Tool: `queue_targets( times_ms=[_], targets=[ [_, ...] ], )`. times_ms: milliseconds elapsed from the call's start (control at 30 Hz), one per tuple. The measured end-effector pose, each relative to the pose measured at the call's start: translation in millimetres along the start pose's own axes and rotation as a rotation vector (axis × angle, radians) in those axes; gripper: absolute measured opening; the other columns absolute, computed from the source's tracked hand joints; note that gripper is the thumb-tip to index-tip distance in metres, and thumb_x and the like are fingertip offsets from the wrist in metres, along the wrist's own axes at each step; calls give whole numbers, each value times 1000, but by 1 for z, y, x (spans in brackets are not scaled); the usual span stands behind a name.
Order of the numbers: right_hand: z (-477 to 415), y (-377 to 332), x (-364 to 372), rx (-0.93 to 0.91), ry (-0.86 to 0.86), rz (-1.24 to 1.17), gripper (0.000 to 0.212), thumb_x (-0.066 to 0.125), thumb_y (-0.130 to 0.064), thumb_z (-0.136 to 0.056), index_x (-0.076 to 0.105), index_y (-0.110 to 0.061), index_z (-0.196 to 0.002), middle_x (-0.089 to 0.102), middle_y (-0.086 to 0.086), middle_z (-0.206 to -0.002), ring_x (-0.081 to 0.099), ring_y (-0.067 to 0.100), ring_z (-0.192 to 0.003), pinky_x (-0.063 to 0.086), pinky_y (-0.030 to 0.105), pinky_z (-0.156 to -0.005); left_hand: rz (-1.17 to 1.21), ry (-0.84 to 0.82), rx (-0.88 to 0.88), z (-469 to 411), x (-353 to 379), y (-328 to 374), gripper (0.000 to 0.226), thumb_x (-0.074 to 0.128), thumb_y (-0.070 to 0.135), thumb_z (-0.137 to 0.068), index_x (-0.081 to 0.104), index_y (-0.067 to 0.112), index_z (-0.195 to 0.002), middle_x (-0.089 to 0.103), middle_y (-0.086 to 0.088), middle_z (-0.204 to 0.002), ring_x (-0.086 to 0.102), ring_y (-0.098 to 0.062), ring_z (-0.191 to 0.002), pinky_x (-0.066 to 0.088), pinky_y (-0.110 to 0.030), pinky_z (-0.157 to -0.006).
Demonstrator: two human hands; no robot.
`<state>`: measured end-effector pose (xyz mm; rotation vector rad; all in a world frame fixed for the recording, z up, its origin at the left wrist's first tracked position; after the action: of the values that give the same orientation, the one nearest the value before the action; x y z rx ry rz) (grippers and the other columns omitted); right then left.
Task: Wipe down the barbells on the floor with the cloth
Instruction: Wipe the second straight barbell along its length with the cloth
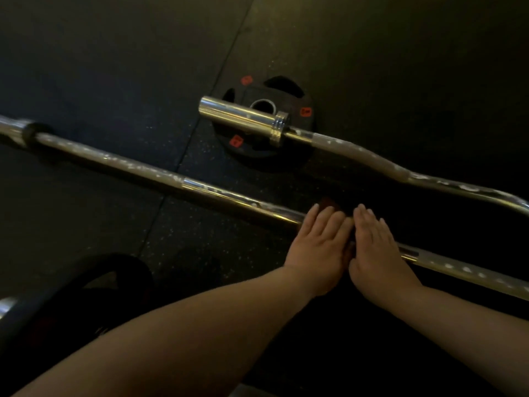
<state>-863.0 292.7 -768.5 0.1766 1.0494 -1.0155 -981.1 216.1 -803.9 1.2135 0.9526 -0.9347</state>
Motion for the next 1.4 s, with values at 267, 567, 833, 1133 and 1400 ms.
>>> queue_targets(
  times_ms=[267,567,833,1133,1400],
  targets=[
    [-3,9,-2,-58,-55,-7,81,43,-19,-103,-14,-16,-160,-18,0,-169,-20,3,-147,-20,20,-114,21,154,-425,35,-19,-96,43,19,45,-105,36,29,-142,33,4,-152,7,-18,-153,-10,-45,-124],
    [-4,13,4,-56,-74,43,83,43,-24,-103,-16,-16,-160,-20,0,-168,-20,8,-151,-18,25,-118,82,93,-150,33,-21,-79,45,24,48,-108,36,31,-147,35,5,-156,7,-12,-154,-9,-40,-125],
    [-33,-24,-5,-147,-156,90,79,40,-32,-104,-14,-16,-160,-20,1,-168,-22,10,-151,-17,27,-117,21,58,-294,23,-17,-66,51,19,49,-103,44,26,-142,35,-1,-155,5,-22,-154,-13,-50,-120],
    [-42,-51,15,-79,12,103,76,33,-40,-103,-6,-11,-161,-11,8,-170,-11,19,-156,-9,35,-124,109,196,-586,44,-36,-126,47,19,49,-104,42,30,-141,34,6,-154,-3,-14,-155,-10,-46,-124],
    [-52,-76,18,-153,29,166,74,28,-42,-105,-9,-10,-161,-14,8,-169,-16,18,-155,-16,33,-120,45,158,-282,49,-27,-115,47,28,50,-105,39,32,-147,36,6,-157,4,-12,-155,-2,-44,-126]
  ],
)
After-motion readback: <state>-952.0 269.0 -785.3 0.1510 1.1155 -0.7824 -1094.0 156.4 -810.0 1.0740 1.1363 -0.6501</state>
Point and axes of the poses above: each hand's wrist, its own z-axis away from the middle knuckle, its own x-axis out of the palm, y = z × x, the point moved 1 cm from there along -z, towards the middle knuckle
